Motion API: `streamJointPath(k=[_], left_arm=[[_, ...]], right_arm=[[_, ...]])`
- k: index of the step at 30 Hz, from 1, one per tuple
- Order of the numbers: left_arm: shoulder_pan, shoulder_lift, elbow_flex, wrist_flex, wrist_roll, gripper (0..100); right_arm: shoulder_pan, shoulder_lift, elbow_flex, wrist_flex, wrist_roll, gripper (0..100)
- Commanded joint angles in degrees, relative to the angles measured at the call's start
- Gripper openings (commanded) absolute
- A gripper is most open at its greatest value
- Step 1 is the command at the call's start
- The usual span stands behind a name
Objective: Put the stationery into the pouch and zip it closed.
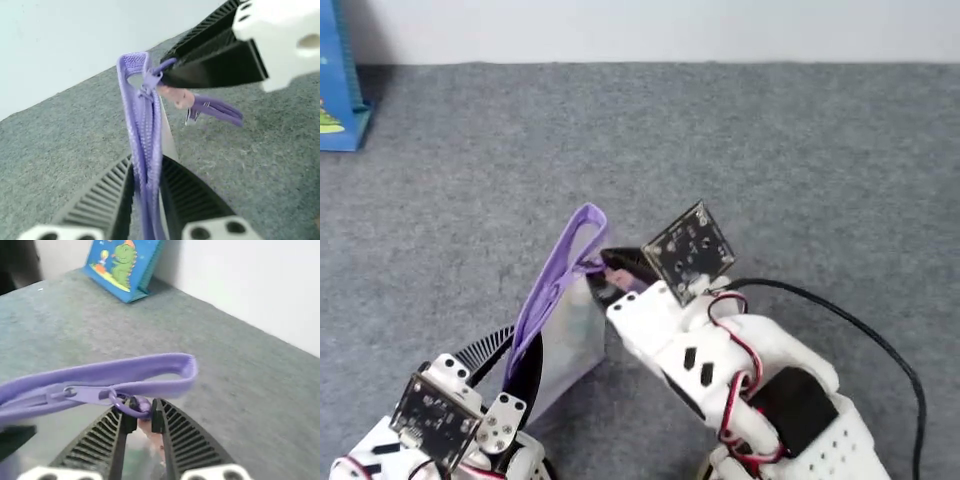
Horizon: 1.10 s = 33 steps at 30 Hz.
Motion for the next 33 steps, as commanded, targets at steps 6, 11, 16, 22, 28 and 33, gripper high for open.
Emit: streamJointPath(k=[6,11,16,22,28,33], left_arm=[[0.2,0.2,-1.3,0.8,0.4,1],[0.2,0.2,-1.3,0.8,0.4,1],[0.2,0.2,-1.3,0.8,0.4,1],[0.2,0.2,-1.3,0.8,0.4,1],[0.2,0.2,-1.3,0.8,0.4,1],[-0.2,0.2,-1.3,0.6,0.0,2]], right_arm=[[11.3,1.5,-3.2,-7.9,1.0,0.8],[16.1,5.2,-3.1,-11.6,4.0,0.8],[20.8,12.5,-3.3,-14.4,5.9,0.8],[23.9,16.2,-3.3,-16.0,6.4,0.8],[24.5,16.2,-3.3,-15.3,6.5,0.8],[24.0,16.1,-3.4,-12.4,6.4,0.8]])
